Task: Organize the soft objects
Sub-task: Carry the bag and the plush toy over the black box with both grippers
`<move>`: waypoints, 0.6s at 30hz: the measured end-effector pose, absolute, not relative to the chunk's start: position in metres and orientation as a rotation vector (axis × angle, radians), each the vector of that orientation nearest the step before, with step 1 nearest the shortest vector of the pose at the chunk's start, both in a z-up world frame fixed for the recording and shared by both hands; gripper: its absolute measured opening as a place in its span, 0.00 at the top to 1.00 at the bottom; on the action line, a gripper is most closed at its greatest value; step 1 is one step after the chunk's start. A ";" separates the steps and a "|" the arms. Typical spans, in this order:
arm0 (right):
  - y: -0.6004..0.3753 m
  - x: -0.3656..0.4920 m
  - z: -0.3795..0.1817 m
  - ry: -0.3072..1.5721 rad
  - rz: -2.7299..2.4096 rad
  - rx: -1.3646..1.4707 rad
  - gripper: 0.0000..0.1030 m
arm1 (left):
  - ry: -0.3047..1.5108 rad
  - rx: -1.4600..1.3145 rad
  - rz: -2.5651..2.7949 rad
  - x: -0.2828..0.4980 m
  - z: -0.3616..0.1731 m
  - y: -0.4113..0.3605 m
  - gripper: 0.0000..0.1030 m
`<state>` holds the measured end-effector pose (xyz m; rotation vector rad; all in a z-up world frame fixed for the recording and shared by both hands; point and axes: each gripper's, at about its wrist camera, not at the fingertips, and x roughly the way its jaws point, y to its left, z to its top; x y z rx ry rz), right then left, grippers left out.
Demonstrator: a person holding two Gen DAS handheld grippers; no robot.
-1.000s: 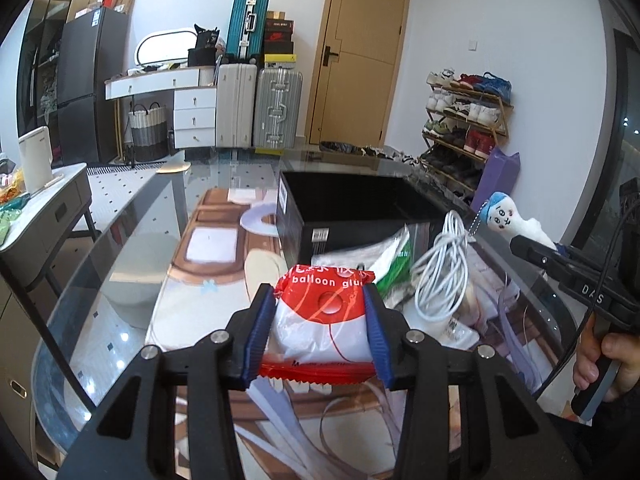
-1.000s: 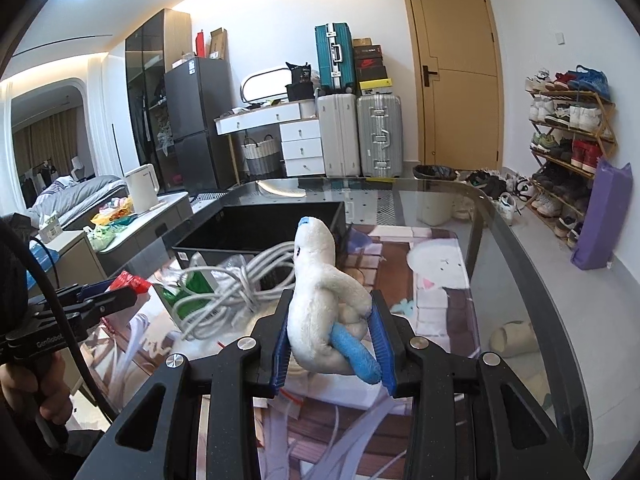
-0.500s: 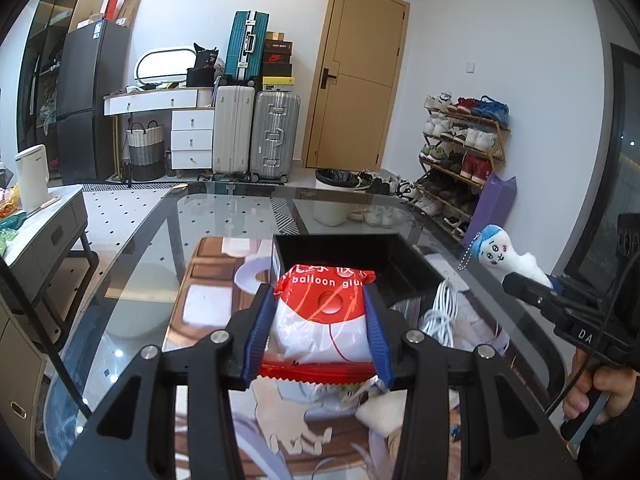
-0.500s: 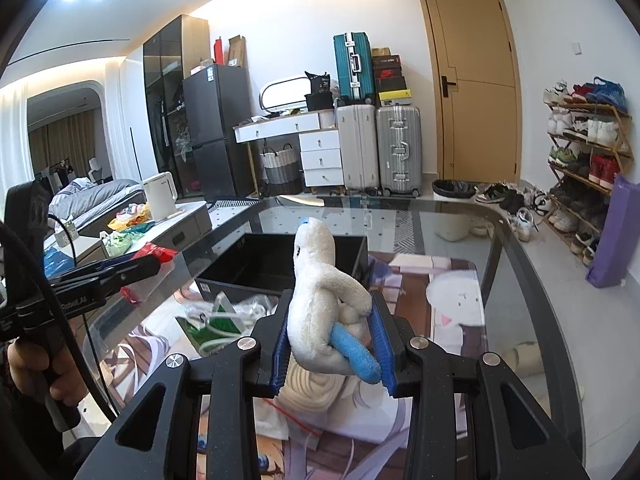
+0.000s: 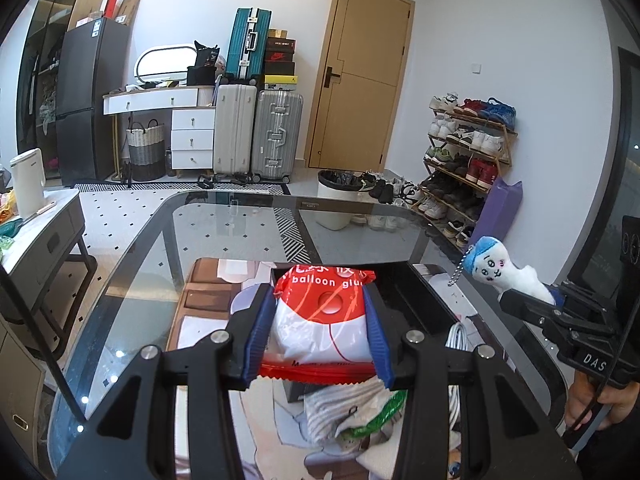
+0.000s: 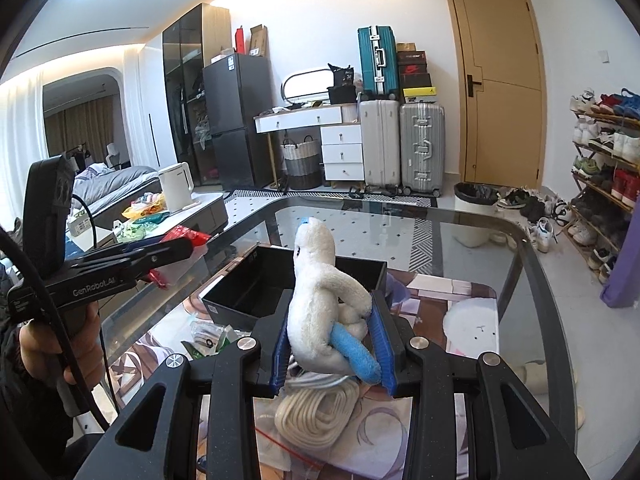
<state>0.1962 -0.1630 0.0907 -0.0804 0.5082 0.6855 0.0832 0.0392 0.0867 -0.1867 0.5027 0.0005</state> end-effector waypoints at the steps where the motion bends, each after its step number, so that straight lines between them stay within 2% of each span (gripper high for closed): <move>1: -0.162 0.199 0.092 0.508 0.691 -0.079 0.65 | 0.503 -0.185 0.003 0.086 0.087 0.039 0.58; 18: -0.145 0.236 0.090 0.546 0.731 -0.086 0.65 | 0.541 -0.198 0.001 0.125 0.081 0.040 0.58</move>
